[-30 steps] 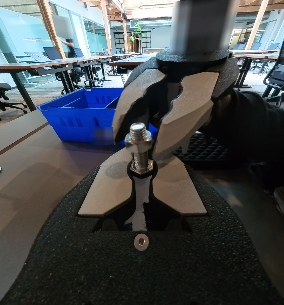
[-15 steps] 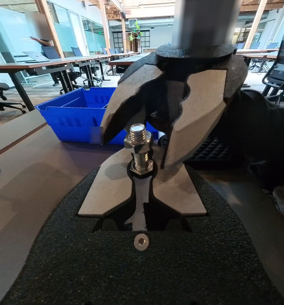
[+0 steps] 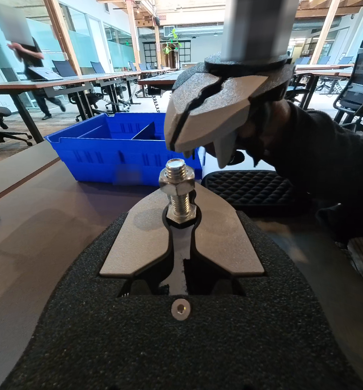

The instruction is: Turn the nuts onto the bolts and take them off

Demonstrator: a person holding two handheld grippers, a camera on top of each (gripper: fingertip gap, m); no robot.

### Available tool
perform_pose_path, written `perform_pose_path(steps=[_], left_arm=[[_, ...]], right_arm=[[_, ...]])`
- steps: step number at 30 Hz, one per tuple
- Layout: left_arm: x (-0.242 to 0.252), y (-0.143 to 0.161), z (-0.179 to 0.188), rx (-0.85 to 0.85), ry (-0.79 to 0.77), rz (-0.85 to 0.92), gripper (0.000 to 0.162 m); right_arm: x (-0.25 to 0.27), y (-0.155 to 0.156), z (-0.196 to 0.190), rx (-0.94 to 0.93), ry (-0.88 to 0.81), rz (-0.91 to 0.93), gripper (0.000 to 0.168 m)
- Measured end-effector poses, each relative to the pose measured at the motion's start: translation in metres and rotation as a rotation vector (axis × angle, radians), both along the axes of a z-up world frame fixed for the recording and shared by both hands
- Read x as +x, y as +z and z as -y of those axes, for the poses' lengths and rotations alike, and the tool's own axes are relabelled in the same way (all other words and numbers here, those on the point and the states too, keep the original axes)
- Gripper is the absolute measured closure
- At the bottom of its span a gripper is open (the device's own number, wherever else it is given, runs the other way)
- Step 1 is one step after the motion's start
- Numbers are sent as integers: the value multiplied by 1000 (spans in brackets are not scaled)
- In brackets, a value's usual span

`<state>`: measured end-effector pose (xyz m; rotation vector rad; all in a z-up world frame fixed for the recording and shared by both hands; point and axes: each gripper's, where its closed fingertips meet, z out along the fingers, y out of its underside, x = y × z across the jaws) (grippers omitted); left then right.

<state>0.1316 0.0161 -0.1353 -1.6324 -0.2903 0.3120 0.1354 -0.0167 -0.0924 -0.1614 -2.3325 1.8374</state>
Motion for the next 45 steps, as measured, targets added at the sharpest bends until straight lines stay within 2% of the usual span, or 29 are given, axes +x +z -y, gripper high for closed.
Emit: perform_pose_path(steps=[2,4,5,8,14,17,21,26,28,32,35,42,45], left_arm=[[0,0,0,-2,1,0,150],[0,0,1,-3,2,0,150],[0,-1,1,-4,3,1,150],[1,0,0,-4,-2,-1,150],[1,0,0,-4,-3,-2,150],[1,0,0,-3,-2,-2,150],[0,1,1,2,0,0,150],[1,1,0,1,-2,-2,150],[1,0,0,-2,-3,-2,150],[0,0,0,-2,-3,0,150],[1,0,-1,-5,-6,-1,150],[1,0,-1,-5,-6,-3,150],[0,0,0,0,-4,1,150]], right_arm=[[4,-3,5,21,19,-10,162],[7,-6,13,30,36,-3,138],[9,-7,17,33,47,9,133],[9,-8,27,28,43,21,126],[10,-10,37,33,52,22,129],[9,-10,34,35,52,13,139],[10,-9,22,41,56,12,144],[2,-1,6,6,6,-2,168],[5,0,8,-2,25,10,168],[12,-6,19,9,66,36,138],[12,-9,29,17,68,40,130],[8,-8,35,11,52,35,135],[13,-7,25,14,87,28,148]])
